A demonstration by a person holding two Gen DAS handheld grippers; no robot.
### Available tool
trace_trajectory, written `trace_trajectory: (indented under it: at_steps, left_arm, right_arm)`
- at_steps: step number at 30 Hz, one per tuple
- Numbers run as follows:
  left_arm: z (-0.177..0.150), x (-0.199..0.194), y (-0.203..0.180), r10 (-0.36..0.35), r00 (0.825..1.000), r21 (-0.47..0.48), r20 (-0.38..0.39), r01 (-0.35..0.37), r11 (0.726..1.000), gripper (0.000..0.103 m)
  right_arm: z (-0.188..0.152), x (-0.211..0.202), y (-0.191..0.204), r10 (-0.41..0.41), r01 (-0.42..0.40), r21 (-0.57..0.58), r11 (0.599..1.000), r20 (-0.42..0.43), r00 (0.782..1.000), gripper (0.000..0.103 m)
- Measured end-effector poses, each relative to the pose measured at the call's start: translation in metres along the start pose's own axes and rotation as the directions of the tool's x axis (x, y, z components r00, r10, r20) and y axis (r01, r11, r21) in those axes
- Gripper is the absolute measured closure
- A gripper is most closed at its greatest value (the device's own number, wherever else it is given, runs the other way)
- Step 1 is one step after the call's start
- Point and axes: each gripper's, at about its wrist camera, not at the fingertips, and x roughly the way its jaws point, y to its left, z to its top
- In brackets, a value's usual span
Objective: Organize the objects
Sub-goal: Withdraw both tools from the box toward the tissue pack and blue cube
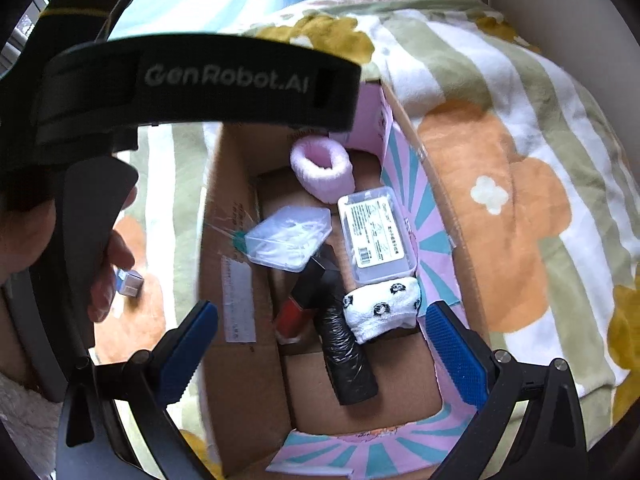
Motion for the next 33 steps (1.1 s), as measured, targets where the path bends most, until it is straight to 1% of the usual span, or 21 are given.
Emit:
trace_trajectory:
  at_steps: [3,7,12,15,18,22,25,27,30,33]
  left_arm:
    - [-0.001,-0.022,-0.002,0.009,1.000,0.003,0.016,-0.009,1.000,0.000]
    - [-0.009,-0.062,-0.001,0.031,0.999,-0.009,0.039,-0.031,0.999,0.000]
    - [-0.026,-0.116,0.012,0.041,0.997,-0.073,0.067,-0.036,0.997,0.000]
    - [-0.038,-0.147,0.020,0.073,0.994,-0.083,0.084,-0.066,0.994,0.000]
    - [-0.053,-0.181,0.032,0.101,0.989,-0.124,0.105,-0.087,0.988,0.000]
    - [-0.081,-0.225,0.054,0.169,0.979,-0.194,0.116,-0.145,0.970,0.000]
    - [-0.110,-0.257,0.069,0.227,0.966,-0.233,0.128,-0.193,0.953,0.000]
    - [-0.132,-0.278,0.081,0.257,0.956,-0.270,0.141,-0.212,0.939,0.000]
    - [-0.166,-0.309,0.102,0.287,0.943,-0.352,0.167,-0.215,0.911,0.000]
    - [-0.199,-0.334,0.121,0.305,0.936,-0.426,0.176,-0.207,0.881,0.000]
  right_arm:
    - [0.003,-0.017,0.006,-0.002,0.003,-0.014,1.000,0.024,1.000,0.000]
    - [0.006,-0.042,0.015,0.006,-0.005,-0.023,1.000,0.056,0.998,0.000]
    - [0.003,-0.075,0.032,0.013,-0.007,-0.070,0.997,0.082,0.997,0.000]
    - [0.002,-0.094,0.044,0.022,-0.013,-0.096,0.995,0.100,0.995,0.000]
    - [0.002,-0.113,0.055,0.024,-0.011,-0.104,0.995,0.123,0.992,0.000]
    - [0.002,-0.135,0.073,0.045,-0.027,-0.116,0.993,0.160,0.986,0.000]
    - [0.001,-0.151,0.092,0.078,-0.050,-0.141,0.989,0.201,0.976,0.000]
    - [0.000,-0.158,0.104,0.086,-0.054,-0.150,0.987,0.213,0.973,0.000]
    - [-0.002,-0.167,0.124,0.100,-0.064,-0.171,0.983,0.207,0.973,0.000]
    - [-0.009,-0.177,0.150,0.122,-0.071,-0.227,0.971,0.216,0.969,0.000]
